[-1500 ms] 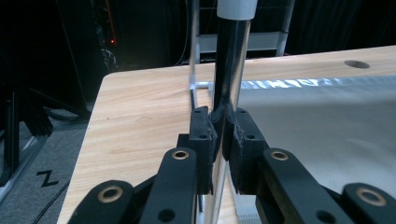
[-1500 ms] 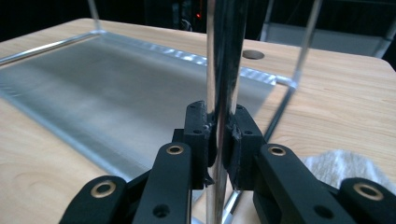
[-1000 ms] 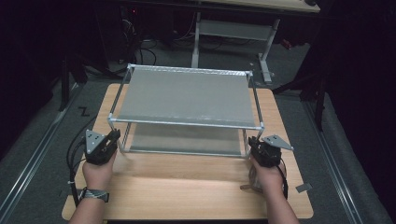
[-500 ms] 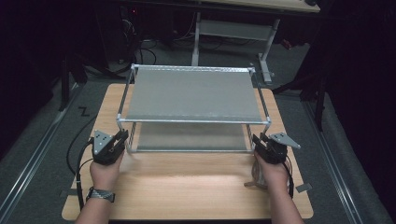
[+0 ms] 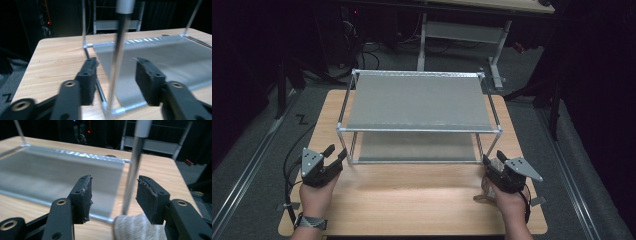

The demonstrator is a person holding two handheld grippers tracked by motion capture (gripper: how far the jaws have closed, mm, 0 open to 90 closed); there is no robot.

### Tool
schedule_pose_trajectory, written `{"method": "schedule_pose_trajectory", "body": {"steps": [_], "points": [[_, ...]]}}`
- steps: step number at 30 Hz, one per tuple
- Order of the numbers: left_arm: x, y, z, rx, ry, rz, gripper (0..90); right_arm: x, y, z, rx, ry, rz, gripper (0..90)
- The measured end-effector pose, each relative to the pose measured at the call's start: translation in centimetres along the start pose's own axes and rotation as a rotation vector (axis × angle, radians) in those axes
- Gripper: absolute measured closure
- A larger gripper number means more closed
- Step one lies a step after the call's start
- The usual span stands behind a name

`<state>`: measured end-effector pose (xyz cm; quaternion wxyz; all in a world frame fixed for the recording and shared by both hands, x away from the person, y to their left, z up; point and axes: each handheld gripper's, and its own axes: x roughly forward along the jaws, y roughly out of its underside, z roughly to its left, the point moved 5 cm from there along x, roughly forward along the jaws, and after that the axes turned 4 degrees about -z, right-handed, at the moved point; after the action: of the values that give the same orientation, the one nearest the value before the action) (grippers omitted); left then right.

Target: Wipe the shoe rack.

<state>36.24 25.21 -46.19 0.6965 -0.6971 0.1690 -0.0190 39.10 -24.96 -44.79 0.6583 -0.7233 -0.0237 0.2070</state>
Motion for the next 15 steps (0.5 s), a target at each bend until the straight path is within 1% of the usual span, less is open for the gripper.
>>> {"method": "schedule_pose_trajectory", "body": {"steps": [1,2,4,5,6,7,8,9,10,11,12,13,14,15], "points": [[-0.6,-0.2,-0.6,0.006,0.026,-0.002,47.0,-0.4,0.0,0.5,-0.005,-0.015,-0.002,45.5],[-1.0,-0.3,-1.2,0.018,0.047,-0.003,44.7,-0.8,0.0,1.2,-0.011,-0.039,-0.007,45.2],[-1.6,-0.4,-2.5,0.037,0.094,-0.002,43.7,-1.3,0.1,2.3,-0.023,-0.069,-0.011,45.0],[-1.7,-0.4,-3.1,0.039,0.112,0.001,43.3,-1.4,0.3,2.9,-0.031,-0.078,-0.01,45.0],[-1.8,-0.4,-3.9,0.036,0.141,0.007,43.2,-1.5,0.4,3.3,-0.032,-0.088,-0.006,45.0],[-1.7,-0.3,-4.5,0.027,0.164,0.007,43.1,-1.5,0.5,4.0,-0.028,-0.108,-0.004,45.0],[-1.6,-0.2,-5.6,-0.002,0.207,0.01,42.9,-1.5,0.7,4.5,-0.029,-0.12,0.001,45.0],[-1.5,0.0,-6.3,-0.015,0.236,0.016,42.6,-1.4,0.9,5.3,-0.033,-0.137,0.004,45.0],[-1.0,0.5,-7.8,-0.02,0.279,0.035,42.1,-1.3,1.1,5.8,-0.029,-0.15,0.011,45.0],[-0.7,1.0,-8.7,-0.008,0.307,0.049,40.3,-1.1,1.4,6.7,-0.023,-0.172,0.015,45.1],[-0.1,1.8,-10.0,0.006,0.339,0.078,38.9,-1.0,1.5,7.3,-0.026,-0.184,0.023,46.6],[0.2,2.4,-10.7,0.012,0.36,0.097,36.2,-0.6,1.8,8.2,-0.038,-0.22,0.037,48.3],[0.7,3.1,-11.8,0.029,0.393,0.144,32.8,-0.4,1.9,8.7,-0.05,-0.237,0.05,48.2],[1.0,3.5,-12.4,0.036,0.404,0.162,28.5,0.0,2.1,9.4,-0.063,-0.255,0.071,47.9]]}}
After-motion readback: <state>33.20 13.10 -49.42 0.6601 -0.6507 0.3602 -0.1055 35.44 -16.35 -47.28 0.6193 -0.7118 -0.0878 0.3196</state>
